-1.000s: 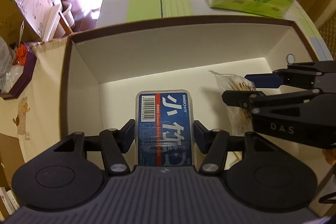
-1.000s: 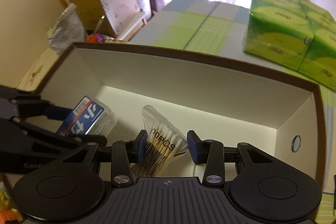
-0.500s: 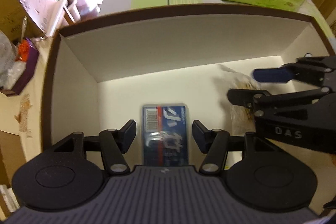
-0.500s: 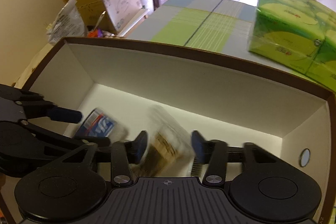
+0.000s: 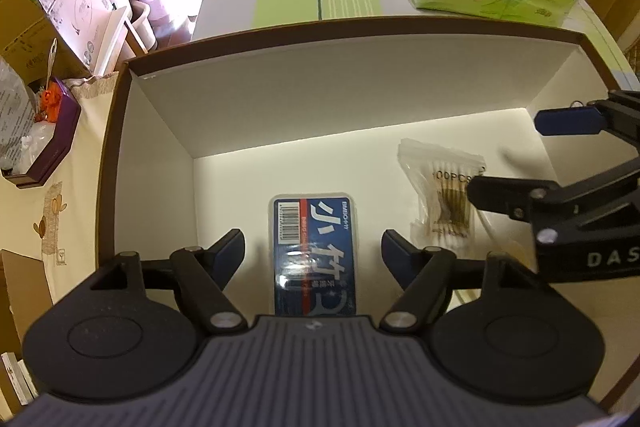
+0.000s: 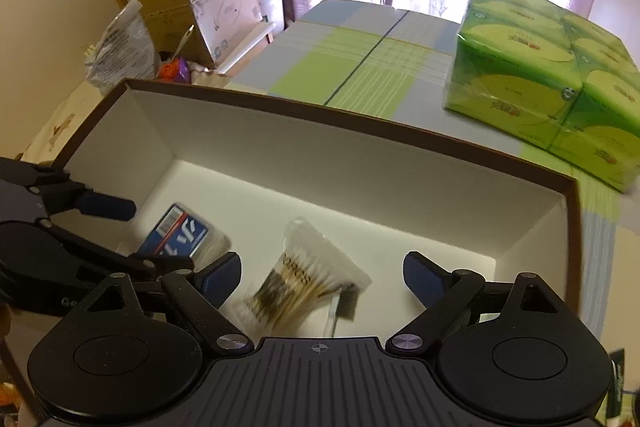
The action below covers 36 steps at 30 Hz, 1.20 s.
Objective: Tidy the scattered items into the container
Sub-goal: 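Open the left tool to drop the toothpick case while the right tool releases the swab bag, then withdraw both tools from the box toward the remaining items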
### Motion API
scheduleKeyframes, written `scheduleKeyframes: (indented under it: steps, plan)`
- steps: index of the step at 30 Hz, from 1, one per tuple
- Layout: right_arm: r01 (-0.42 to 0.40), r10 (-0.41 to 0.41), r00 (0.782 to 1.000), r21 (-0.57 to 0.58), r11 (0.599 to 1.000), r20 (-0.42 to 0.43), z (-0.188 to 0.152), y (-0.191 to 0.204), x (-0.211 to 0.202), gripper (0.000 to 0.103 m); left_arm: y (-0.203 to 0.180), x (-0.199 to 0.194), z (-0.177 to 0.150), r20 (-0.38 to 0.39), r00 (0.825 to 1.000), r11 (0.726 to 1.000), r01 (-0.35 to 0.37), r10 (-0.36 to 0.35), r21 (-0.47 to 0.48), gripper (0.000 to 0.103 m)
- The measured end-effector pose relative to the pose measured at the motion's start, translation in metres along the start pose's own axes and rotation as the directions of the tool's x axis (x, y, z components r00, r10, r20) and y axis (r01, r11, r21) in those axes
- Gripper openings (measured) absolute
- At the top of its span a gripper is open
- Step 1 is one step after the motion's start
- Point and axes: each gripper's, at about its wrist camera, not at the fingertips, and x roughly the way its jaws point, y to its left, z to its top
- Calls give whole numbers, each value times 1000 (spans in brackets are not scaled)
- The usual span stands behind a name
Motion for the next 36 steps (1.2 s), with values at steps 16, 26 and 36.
scheduleKeyframes:
  steps: [16, 26, 36]
  plan:
    - [48, -46, 993, -8, 999, 104, -32, 12, -74, 103, -19, -47, -18, 82, 997, 999, -21, 18, 41, 96]
    - [65, -64, 990, 1, 998, 124, -56, 16, -104, 103, -29, -80, -34, 140, 989, 998, -44, 36, 49, 97]
    - [62, -58, 985, -15, 998, 162, -77, 20, -134, 103, -43, -116, -53, 198, 979, 997, -61, 49, 51, 98]
